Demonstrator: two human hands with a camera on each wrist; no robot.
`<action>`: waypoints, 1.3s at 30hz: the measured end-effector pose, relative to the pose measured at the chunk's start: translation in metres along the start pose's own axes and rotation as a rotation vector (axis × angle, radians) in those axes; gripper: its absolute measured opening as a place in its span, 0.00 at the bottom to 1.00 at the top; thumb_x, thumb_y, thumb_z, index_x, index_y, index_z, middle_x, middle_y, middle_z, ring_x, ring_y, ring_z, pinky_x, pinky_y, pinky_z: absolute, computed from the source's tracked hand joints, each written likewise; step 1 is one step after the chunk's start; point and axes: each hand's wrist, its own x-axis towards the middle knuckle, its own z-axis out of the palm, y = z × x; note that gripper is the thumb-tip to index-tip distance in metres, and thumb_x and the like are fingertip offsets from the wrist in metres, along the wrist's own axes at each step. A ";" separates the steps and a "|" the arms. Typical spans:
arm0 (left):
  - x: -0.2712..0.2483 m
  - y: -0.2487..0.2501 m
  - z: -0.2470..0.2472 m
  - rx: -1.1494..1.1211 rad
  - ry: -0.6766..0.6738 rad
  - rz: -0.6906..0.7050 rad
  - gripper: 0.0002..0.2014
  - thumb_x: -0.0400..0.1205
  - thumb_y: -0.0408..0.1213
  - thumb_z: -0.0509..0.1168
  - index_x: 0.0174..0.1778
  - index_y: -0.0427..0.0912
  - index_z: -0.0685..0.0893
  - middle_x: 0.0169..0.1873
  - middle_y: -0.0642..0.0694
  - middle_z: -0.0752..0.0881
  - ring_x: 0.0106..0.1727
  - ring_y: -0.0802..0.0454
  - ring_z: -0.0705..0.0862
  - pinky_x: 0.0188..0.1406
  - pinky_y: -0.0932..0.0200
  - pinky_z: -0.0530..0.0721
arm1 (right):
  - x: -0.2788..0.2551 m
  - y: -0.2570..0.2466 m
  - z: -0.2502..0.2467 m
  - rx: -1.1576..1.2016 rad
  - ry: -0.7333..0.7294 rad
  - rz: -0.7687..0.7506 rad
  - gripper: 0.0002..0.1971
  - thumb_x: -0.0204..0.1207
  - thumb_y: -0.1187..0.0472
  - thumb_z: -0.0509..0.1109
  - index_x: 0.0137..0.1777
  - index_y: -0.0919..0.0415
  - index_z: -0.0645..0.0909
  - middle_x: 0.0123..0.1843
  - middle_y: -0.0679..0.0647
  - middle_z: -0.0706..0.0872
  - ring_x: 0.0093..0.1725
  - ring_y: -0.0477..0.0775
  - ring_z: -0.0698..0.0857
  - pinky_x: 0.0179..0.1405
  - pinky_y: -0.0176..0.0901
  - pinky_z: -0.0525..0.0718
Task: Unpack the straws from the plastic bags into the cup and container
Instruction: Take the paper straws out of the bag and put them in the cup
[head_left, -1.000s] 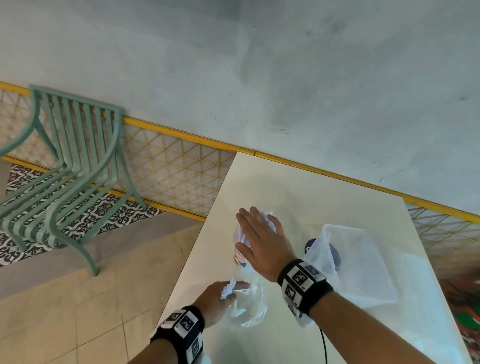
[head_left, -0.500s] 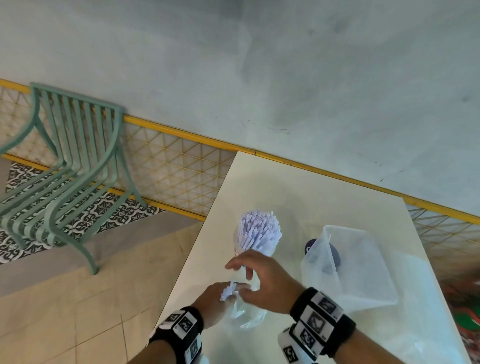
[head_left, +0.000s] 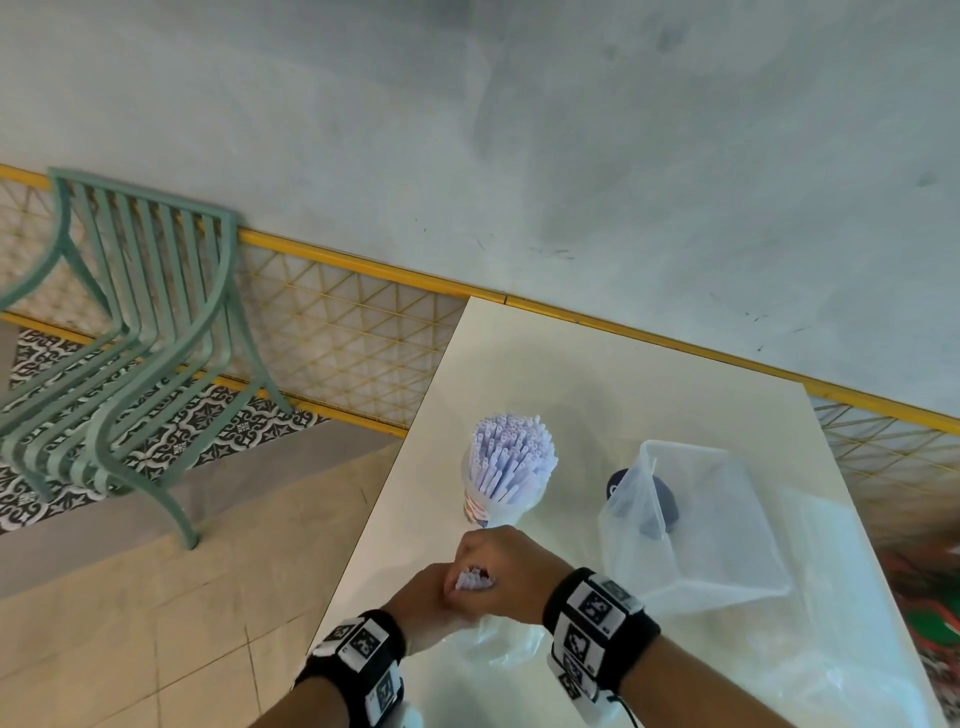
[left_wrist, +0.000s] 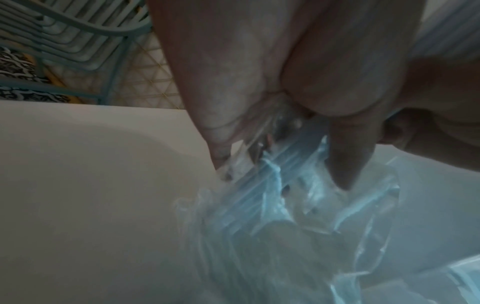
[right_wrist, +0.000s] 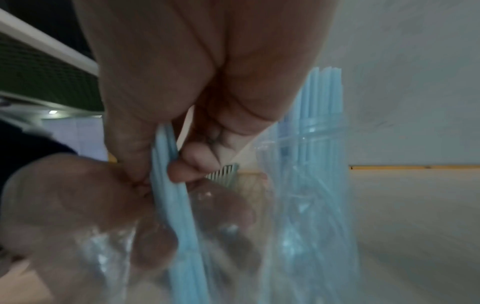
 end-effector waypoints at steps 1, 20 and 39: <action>-0.002 0.005 -0.001 -0.048 -0.022 0.009 0.07 0.66 0.38 0.71 0.39 0.51 0.86 0.36 0.54 0.87 0.40 0.58 0.82 0.43 0.63 0.80 | 0.000 -0.001 -0.005 -0.015 -0.001 0.018 0.16 0.74 0.46 0.70 0.49 0.58 0.90 0.44 0.55 0.84 0.42 0.54 0.84 0.44 0.47 0.83; 0.025 0.021 -0.016 -0.175 0.443 0.193 0.34 0.63 0.58 0.70 0.65 0.52 0.71 0.66 0.57 0.70 0.70 0.53 0.72 0.54 0.71 0.70 | -0.003 -0.030 -0.175 0.051 0.404 0.154 0.16 0.70 0.51 0.81 0.42 0.66 0.85 0.39 0.61 0.90 0.35 0.61 0.88 0.37 0.58 0.89; 0.053 0.069 -0.009 -0.038 0.406 0.266 0.50 0.75 0.43 0.77 0.84 0.52 0.47 0.81 0.58 0.60 0.79 0.63 0.63 0.72 0.72 0.64 | 0.024 0.019 -0.103 -0.125 0.381 0.195 0.24 0.59 0.50 0.87 0.54 0.55 0.88 0.55 0.49 0.83 0.54 0.48 0.76 0.56 0.39 0.74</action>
